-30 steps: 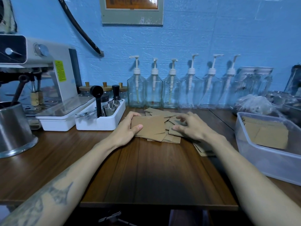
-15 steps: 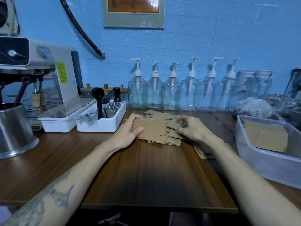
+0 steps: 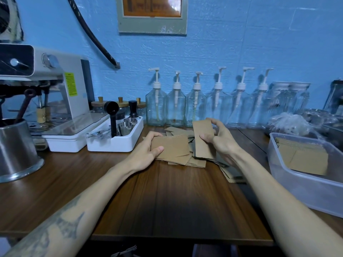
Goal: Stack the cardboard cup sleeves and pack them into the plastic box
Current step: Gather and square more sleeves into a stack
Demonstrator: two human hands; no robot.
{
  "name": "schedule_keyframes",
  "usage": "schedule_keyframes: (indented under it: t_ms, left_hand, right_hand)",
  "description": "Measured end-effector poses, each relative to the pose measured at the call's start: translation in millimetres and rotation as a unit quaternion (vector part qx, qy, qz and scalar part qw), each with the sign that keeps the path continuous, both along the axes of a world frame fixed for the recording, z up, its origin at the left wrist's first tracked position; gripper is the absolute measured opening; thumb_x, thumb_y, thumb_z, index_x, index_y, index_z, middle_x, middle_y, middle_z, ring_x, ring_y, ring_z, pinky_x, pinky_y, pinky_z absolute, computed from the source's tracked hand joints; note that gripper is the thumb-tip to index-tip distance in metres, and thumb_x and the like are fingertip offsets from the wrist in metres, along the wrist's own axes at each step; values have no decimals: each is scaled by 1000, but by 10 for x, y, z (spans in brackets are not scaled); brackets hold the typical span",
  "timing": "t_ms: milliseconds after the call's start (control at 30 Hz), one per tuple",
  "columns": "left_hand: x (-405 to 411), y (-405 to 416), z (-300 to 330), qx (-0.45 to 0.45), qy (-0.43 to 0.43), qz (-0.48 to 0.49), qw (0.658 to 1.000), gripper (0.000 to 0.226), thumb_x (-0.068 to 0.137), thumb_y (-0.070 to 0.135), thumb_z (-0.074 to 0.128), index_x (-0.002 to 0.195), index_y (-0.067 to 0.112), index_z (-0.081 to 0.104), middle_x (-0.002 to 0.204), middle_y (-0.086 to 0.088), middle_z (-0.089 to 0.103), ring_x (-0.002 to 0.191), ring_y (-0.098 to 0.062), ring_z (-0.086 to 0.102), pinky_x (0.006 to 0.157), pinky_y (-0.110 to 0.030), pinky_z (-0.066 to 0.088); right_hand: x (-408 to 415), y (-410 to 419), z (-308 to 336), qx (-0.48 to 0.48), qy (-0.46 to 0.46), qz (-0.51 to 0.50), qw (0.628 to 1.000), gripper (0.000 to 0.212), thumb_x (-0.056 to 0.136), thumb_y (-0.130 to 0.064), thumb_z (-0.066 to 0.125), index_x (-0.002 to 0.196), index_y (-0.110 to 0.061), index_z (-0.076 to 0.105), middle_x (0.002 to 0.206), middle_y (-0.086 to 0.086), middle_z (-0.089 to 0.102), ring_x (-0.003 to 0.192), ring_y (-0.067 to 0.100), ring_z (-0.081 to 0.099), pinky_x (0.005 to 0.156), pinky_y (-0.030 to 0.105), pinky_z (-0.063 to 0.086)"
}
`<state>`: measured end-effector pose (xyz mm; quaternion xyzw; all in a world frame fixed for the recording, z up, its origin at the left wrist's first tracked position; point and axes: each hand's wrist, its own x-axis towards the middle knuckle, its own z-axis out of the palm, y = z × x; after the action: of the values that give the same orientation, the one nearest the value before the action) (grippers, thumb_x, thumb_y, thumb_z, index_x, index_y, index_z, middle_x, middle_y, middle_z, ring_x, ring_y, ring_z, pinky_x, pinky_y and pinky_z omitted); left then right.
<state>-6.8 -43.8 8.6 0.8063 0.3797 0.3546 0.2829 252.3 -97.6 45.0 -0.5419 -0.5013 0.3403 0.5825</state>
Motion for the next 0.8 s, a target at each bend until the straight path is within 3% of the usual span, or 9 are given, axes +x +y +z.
schedule_keyframes:
  t_ms: [200, 300, 367, 433, 533, 600, 667, 733, 800]
  left_hand:
    - [6, 20, -21, 2, -5, 1, 1000, 27, 101, 26, 53, 124, 36, 43, 93, 8, 59, 79, 9, 53, 71, -19, 39]
    - [11, 48, -33, -16, -17, -10, 1000, 23, 102, 28, 51, 121, 37, 44, 106, 1, 63, 97, -5, 59, 88, -29, 48]
    - [16, 53, -36, -32, -24, -17, 999, 16, 103, 33, 46, 117, 41, 44, 113, 0, 62, 106, -14, 59, 95, -34, 47]
    - [21, 31, -27, -48, -26, -19, 998, 10, 101, 47, 42, 111, 48, 43, 117, 2, 59, 109, -10, 57, 91, -30, 45]
    - [26, -10, -15, -57, -35, -24, 997, 29, 89, 67, 44, 111, 49, 42, 116, 12, 58, 104, 1, 58, 84, -25, 46]
    - [34, -19, -22, -49, -32, -31, 998, 36, 88, 61, 55, 116, 44, 40, 115, 16, 58, 103, 0, 60, 87, -26, 49]
    - [38, 1, -39, -27, -18, -30, 999, 36, 93, 40, 62, 121, 36, 39, 116, 12, 56, 108, -9, 58, 93, -31, 50]
    - [34, 24, -44, -9, -12, -21, 1000, 34, 96, 28, 62, 121, 34, 40, 117, 5, 56, 110, -15, 57, 98, -35, 48]
    - [30, 28, -41, -6, -19, -23, 1000, 30, 97, 25, 60, 116, 39, 43, 115, 3, 58, 109, -14, 57, 99, -37, 48]
  right_hand:
    - [18, 5, 42, 18, 104, -35, 994, 49, 87, 5, 66, 130, -14, 52, 98, 2, 70, 80, 18, 67, 51, 20, 47]
    - [22, -16, 49, 24, 133, -23, 991, 64, 82, 11, 68, 132, -17, 40, 105, 9, 70, 86, 21, 67, 64, 27, 51]
    - [-21, -31, 27, 25, 107, 6, 994, 77, 79, 16, 69, 133, -26, 34, 106, 12, 69, 82, 20, 70, 62, 26, 55]
    - [-109, -29, -9, 20, 56, 17, 998, 74, 77, 15, 72, 133, -24, 41, 107, 8, 64, 77, 18, 71, 60, 28, 59]
    - [-270, -30, -73, 5, -109, -18, 994, 35, 83, -2, 76, 112, -14, 62, 92, 1, 67, 60, 5, 67, 52, 20, 55]
    - [-332, -28, -133, 14, -250, -39, 967, 15, 86, -21, 76, 94, -27, 64, 83, -5, 68, 58, 3, 66, 55, 22, 52]
    - [-364, -30, -173, 19, -342, -29, 939, 8, 88, -33, 72, 86, -27, 67, 91, -1, 66, 79, 13, 66, 73, 31, 52]
    - [-372, -22, -195, 4, -412, -24, 911, 35, 89, -42, 68, 113, -17, 70, 112, 4, 59, 107, 21, 56, 94, 40, 47]
    - [-360, -42, -159, 6, -419, -27, 908, 65, 90, -46, 66, 146, -22, 45, 127, 5, 49, 123, 22, 44, 106, 41, 39]
